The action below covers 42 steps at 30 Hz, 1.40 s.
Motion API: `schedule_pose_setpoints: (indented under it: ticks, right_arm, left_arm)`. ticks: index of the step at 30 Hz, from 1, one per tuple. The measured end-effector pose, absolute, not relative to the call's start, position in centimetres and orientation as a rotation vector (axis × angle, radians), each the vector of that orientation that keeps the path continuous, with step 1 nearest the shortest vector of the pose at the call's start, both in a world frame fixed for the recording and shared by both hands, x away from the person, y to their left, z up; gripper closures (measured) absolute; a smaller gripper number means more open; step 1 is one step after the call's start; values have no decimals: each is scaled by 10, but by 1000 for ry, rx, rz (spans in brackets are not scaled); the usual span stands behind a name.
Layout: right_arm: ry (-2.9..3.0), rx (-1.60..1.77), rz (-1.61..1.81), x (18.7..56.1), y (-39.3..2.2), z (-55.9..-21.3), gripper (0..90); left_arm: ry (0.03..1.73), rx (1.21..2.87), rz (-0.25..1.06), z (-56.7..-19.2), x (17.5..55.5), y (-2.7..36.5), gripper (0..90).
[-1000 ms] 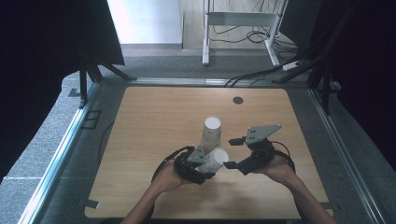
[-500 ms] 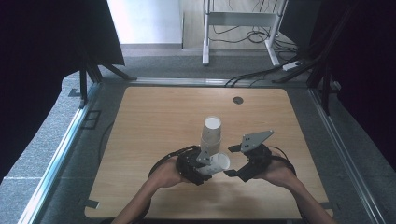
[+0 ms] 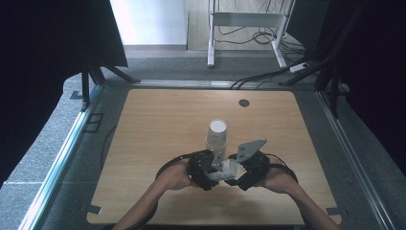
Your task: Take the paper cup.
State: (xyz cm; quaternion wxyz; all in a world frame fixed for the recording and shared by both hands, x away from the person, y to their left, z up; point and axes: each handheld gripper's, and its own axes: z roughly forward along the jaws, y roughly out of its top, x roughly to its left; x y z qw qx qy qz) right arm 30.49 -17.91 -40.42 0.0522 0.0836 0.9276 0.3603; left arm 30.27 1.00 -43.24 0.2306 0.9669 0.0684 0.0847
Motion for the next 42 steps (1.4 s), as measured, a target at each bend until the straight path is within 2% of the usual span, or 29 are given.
schedule_pose_setpoints:
  ticks: [10,22,26,27,28,30,34,39,42]
  right_arm:
    - [2838,227,1045,304,-173,-410,286]
    - [2846,216,1025,303,-173,-409,357]
    - [2852,237,1042,303,-175,-408,365]
    - [2854,255,1058,304,-176,-407,365]
    - [2854,255,1058,304,-176,-407,365]
    - [2853,266,1075,304,-178,-407,366]
    - [2846,290,1113,305,-182,-403,366]
    - [2828,295,1172,306,-187,-398,366]
    - [2818,300,1204,306,-191,-395,366]
  left_arm:
    - [162,2686,232,-430,302,5,357]
    - [157,2706,229,-432,302,-2,351]
    - [163,2689,214,-433,302,-2,282]
    - [173,2679,207,-433,302,-1,219]
    - [186,2667,201,-433,303,-1,219]
    - [198,2642,186,-432,305,2,144]
    - [231,2579,147,-429,307,9,66]
    - [269,2483,113,-425,306,16,0]
    - [290,2401,96,-421,305,23,0]
